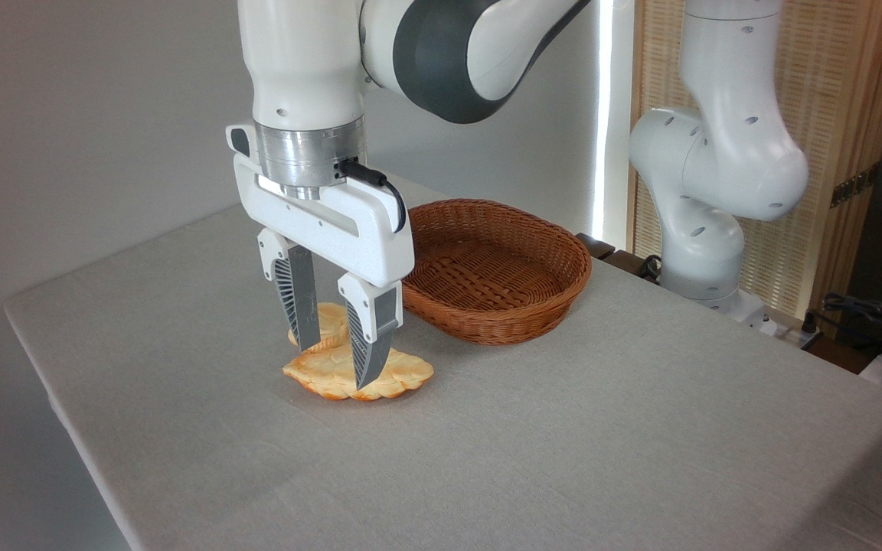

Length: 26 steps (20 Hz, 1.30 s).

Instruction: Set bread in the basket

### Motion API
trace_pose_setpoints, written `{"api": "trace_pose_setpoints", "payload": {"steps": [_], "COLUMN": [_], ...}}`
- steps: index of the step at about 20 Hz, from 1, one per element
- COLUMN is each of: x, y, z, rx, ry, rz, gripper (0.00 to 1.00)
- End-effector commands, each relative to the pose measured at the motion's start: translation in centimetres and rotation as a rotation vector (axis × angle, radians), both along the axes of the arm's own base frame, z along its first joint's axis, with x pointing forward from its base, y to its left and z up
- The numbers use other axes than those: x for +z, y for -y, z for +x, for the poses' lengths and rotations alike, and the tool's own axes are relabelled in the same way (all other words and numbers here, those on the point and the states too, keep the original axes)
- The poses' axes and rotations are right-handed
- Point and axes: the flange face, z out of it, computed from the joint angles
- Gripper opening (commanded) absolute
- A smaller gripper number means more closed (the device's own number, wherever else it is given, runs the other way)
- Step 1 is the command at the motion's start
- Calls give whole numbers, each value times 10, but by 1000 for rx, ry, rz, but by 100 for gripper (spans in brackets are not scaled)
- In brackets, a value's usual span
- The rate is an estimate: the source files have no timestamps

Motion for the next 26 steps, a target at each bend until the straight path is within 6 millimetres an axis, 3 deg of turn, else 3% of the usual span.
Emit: {"api": "trace_pose_setpoints", "payload": {"steps": [1, 26], "x": [7, 14], "y": [-3, -7], "z": [-5, -7], "rx": [-2, 1], "ry": [-69, -59], "rz": [-10, -22], "gripper": [100, 100]}}
